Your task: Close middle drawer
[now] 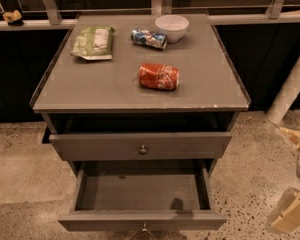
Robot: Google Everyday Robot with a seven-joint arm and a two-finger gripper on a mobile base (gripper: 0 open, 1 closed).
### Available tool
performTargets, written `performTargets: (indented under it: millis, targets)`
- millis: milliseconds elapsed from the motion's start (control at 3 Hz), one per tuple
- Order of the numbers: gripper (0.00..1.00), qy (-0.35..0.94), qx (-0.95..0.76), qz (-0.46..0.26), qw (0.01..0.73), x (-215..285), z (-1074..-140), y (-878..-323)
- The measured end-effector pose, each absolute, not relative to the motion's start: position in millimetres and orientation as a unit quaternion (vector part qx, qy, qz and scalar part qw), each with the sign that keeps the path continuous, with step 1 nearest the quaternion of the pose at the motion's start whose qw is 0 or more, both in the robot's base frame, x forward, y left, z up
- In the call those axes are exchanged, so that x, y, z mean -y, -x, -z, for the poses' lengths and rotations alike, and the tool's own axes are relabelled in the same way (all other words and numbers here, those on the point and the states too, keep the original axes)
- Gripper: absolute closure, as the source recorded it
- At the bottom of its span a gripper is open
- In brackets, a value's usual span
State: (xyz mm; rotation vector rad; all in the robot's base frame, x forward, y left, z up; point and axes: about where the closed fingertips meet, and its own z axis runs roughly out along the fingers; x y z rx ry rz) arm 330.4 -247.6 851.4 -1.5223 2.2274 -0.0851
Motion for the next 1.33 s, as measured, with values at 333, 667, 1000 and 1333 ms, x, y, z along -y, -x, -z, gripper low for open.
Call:
performTargets:
  millis: [333, 667, 1000, 1333]
  targets:
    - [0.0, 0.539, -0.813, 0.022, 0.221, 251, -802, -325]
    - [0.0, 0.527, -0.823, 0.007, 0.212, 255, -756, -327]
    - [0.0, 0.527, -0.823, 0.007, 0.212, 255, -756, -327]
    - [0.0, 0.53, -0.823, 0.033, 0.199, 253, -753, -327]
